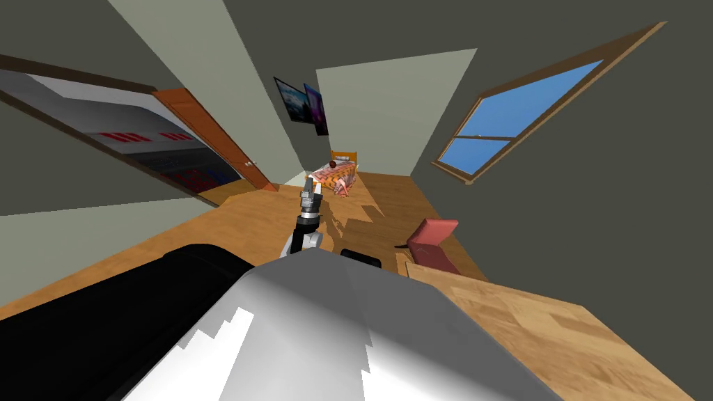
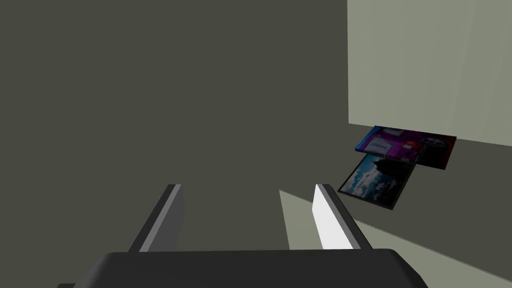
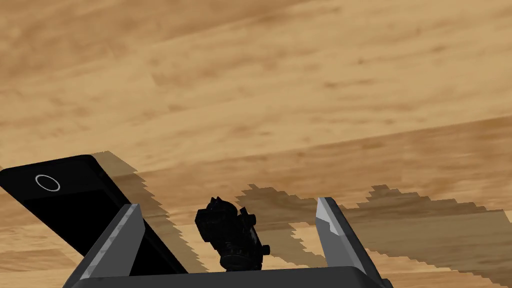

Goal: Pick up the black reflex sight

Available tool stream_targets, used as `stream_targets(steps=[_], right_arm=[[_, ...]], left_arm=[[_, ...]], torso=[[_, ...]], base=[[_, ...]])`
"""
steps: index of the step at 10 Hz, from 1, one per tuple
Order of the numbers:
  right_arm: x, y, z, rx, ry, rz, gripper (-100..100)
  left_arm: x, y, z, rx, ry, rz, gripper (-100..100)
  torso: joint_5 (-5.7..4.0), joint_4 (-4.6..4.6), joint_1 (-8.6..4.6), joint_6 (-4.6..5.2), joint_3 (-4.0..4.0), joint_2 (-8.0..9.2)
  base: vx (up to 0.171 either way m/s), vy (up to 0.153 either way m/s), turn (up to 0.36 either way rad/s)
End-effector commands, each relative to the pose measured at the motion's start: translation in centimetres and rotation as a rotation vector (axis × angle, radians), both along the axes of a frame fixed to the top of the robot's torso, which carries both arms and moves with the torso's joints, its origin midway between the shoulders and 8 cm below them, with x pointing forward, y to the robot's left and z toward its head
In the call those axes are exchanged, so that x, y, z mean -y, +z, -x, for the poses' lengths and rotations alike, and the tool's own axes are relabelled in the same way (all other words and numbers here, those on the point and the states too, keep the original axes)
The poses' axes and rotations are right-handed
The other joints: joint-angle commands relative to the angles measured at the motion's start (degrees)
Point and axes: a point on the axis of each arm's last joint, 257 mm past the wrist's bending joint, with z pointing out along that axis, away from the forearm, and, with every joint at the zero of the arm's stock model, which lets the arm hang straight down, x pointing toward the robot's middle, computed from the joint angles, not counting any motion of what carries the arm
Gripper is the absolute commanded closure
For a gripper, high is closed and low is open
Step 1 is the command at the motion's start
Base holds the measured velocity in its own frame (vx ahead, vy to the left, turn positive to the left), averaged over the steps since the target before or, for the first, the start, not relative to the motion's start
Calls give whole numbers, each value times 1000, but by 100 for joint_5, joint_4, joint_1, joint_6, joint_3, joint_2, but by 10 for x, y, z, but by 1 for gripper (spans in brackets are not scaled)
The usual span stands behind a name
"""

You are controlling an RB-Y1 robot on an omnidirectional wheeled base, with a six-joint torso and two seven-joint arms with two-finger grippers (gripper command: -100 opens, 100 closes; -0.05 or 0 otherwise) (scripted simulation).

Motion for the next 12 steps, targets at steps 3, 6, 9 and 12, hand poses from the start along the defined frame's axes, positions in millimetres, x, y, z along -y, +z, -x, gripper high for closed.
stream_targets(steps=[3,6,9,12], right_arm=[[-5,-2,28,-64,7,-3,-100],[-11,-3,44,-99,13,-10,-100],[-17,-4,57,-128,18,-18,-100],[-30,-8,78,-174,24,-36,-100]], left_arm=[[0,0,0,0,0,0,0],[0,0,0,0,0,0,0],[0,0,0,0,0,0,0],[0,0,0,0,0,0,0]], torso=[[0,0,5,11,2,4],[-1,-1,2,8,-3,-4],[1,0,9,9,0,1],[1,-1,8,5,-4,-7]], base=[[13,-14,96],[24,-15,171],[12,-3,101],[27,-1,210]])
